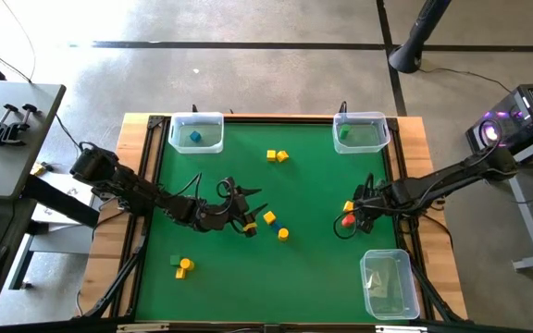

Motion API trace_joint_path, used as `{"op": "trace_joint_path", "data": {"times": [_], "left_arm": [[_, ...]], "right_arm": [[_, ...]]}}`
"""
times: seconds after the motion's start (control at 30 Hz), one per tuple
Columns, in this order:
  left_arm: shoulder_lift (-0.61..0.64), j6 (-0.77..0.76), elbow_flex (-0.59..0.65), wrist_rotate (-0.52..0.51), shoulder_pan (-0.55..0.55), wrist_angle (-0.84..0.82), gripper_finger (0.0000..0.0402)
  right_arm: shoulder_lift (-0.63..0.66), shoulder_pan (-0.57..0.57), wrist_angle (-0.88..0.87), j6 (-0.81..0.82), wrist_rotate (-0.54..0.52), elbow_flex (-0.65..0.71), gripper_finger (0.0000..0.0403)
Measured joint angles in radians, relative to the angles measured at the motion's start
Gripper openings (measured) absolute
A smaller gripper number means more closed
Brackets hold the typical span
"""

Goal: Sort blocks by size
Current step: Put the yellow triangle block into the bottom transparent bin

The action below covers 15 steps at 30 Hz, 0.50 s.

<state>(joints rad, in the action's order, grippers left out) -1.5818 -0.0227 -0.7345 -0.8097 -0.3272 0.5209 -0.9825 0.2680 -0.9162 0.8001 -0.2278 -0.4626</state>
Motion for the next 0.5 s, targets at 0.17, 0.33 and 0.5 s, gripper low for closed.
{"op": "trace_joint_path", "data": {"times": [0.17, 0.33, 0.5], "left_arm": [[0.000, 0.000, 0.000, 0.000, 0.000, 0.000, 0.0204], [0.000, 0.000, 0.000, 0.000, 0.000, 0.000, 0.0204], [0.000, 0.000, 0.000, 0.000, 0.000, 0.000, 0.0204]], "right_arm": [[0.000, 0.000, 0.087, -0.034, 0.001, 0.038, 0.0170], [0.000, 0.000, 0.131, -0.062, 0.001, 0.068, 0.0151], [0.001, 0.000, 0.136, -0.060, 0.019, 0.100, 0.0107]]}}
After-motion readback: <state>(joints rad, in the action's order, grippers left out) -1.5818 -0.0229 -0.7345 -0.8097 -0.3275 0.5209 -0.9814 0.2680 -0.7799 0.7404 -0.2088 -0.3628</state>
